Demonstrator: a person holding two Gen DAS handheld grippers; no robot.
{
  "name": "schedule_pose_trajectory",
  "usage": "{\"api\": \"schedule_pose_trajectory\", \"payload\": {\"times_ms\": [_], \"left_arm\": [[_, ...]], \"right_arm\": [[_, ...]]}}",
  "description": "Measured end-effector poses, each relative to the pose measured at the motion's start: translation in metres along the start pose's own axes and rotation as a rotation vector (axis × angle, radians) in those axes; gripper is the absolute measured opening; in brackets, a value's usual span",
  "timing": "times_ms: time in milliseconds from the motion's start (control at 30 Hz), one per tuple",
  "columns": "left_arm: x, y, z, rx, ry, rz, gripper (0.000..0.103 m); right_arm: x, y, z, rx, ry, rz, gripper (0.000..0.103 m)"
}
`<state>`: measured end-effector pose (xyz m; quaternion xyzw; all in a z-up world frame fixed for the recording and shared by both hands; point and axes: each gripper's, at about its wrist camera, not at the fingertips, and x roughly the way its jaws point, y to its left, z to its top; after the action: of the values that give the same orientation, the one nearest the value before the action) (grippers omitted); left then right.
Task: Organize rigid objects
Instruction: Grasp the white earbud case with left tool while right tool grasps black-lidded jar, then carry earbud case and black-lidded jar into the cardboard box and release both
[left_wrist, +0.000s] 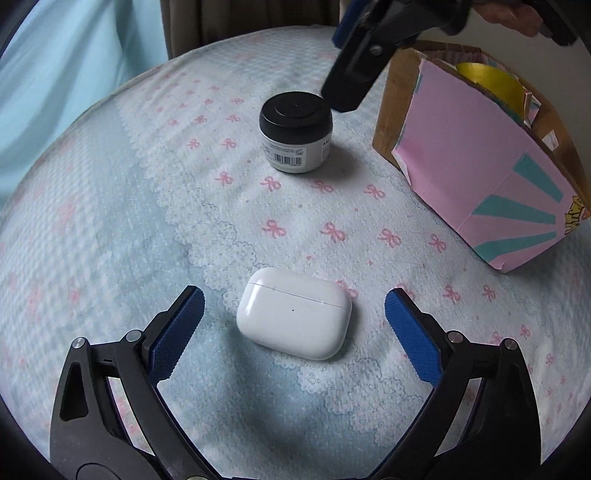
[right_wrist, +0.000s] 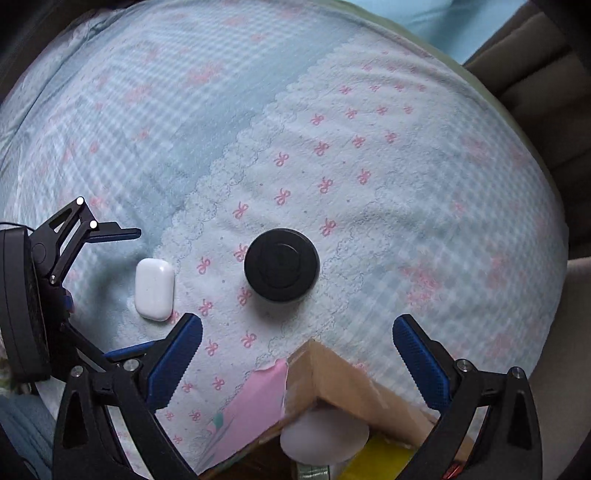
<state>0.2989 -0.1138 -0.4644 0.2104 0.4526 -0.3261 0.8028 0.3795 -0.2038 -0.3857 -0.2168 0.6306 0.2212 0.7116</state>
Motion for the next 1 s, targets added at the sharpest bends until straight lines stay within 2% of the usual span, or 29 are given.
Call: {"api": "schedule_pose_trajectory", "payload": {"times_ms": [100, 267, 333, 433, 467, 533, 567, 667, 700, 1000], "left_arm": [[0.008, -0.002, -0.001, 0.015, 0.007, -0.010, 0.091], [0.011, -0.002, -0.002, 0.015, -0.007, -0.017, 0.090], [0.011, -0.002, -0.003, 0.016, -0.012, -0.018, 0.090], [0.010, -0.001, -0.006, 0.012, -0.016, -0.022, 0.088], [0.010, -0.001, -0.007, 0.014, -0.016, -0.024, 0.086], [0.006, -0.002, -0.008, 0.020, -0.017, -0.027, 0.075], [0.006, -0.003, -0.008, 0.026, -0.017, -0.025, 0.074], [0.005, -0.003, -0.007, 0.027, -0.018, -0.024, 0.068], [0.004, -0.001, -0.007, 0.018, -0.022, -0.024, 0.061], [-0.001, 0.001, -0.007, -0.039, -0.019, -0.024, 0.060]], "right_arm": [[0.019, 0.006, 0.012, -0.045, 0.041, 0.008, 0.095], [0.038, 0.013, 0.024, -0.092, 0.081, -0.006, 0.093], [0.044, 0.013, 0.027, -0.100, 0.094, 0.002, 0.081], [0.052, 0.011, 0.029, -0.088, 0.115, 0.015, 0.073], [0.053, 0.009, 0.031, -0.085, 0.116, 0.016, 0.073], [0.055, 0.009, 0.032, -0.078, 0.111, 0.023, 0.069], [0.055, 0.008, 0.033, -0.077, 0.109, 0.025, 0.067], [0.060, 0.004, 0.034, -0.067, 0.109, 0.017, 0.058], [0.063, 0.007, 0.033, -0.063, 0.107, 0.006, 0.054], [0.063, 0.001, 0.025, 0.000, 0.090, -0.002, 0.052]]}}
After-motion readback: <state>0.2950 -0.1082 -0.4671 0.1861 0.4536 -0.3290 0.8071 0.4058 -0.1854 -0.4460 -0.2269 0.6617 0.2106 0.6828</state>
